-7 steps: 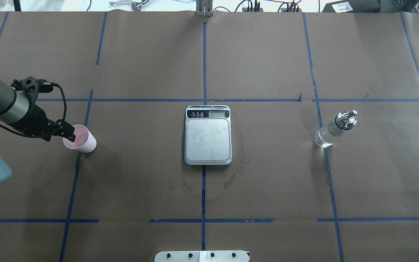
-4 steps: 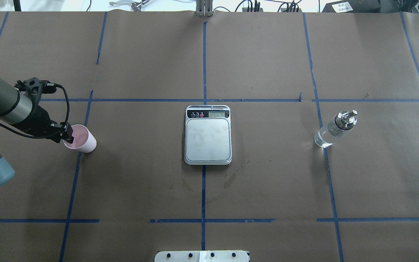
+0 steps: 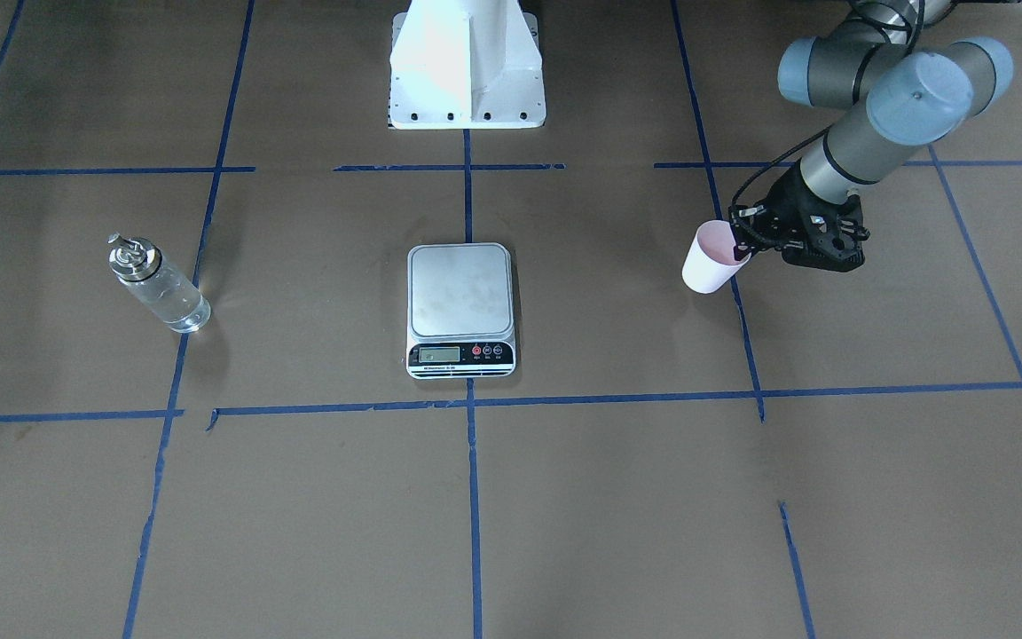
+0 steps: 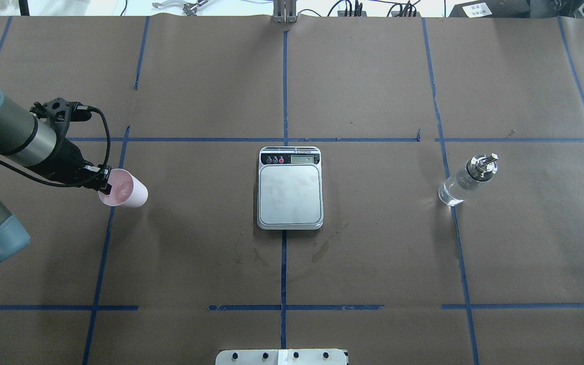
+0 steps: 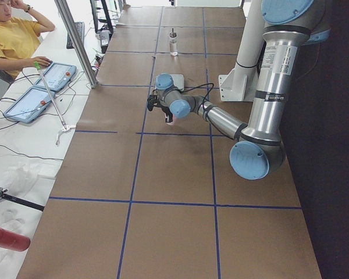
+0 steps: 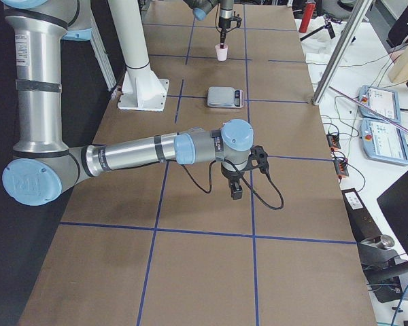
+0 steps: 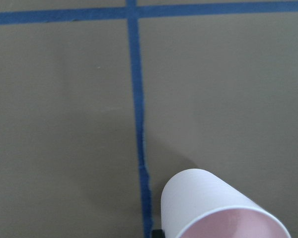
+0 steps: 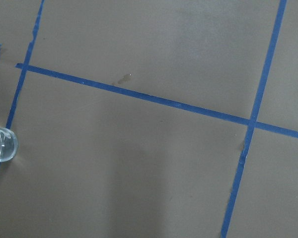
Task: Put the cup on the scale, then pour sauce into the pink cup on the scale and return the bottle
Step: 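Carry the pink cup with the left gripper onto the scale and release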
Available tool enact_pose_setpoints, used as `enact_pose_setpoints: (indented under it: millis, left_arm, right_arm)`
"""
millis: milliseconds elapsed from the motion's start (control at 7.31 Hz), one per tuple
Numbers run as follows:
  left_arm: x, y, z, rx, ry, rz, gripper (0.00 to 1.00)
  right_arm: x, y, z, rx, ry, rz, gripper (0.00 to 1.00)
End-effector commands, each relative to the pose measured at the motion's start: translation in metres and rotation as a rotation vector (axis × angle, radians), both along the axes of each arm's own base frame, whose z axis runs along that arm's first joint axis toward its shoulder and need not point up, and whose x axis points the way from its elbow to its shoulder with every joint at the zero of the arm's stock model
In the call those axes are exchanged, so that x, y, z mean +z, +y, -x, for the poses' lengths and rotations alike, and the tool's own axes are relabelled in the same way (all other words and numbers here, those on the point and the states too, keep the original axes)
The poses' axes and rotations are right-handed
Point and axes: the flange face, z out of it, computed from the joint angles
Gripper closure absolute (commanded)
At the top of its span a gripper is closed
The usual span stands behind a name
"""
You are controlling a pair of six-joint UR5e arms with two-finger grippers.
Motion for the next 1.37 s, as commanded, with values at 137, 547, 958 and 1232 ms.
enact_pose_setpoints:
  millis: [137,547,958,1232]
  left_arm:
    - [-0.185,0.003,-0.085,-0.092,0.061,0.162,1.00]
    - [-0.234,-0.005,-0.206,-0.092,-0.003,0.093,1.00]
    - [-0.238,-0.008,-0.238,-0.100,-0.032,0.079,1.00]
    - [-0.232,-0.007,-0.239,-0.099,-0.040,0.083,1.00]
  right_arm:
    - [-0.005,0.000,0.000,0.003,-0.004,-0.006,0.00]
    - [-0.003,0.001,0.000,0.004,-0.005,0.001,0.00]
    - [-0.003,0.001,0.000,0.004,-0.004,0.001,0.00]
    - [-0.003,0.000,0.000,0.005,-0.004,0.001,0.00]
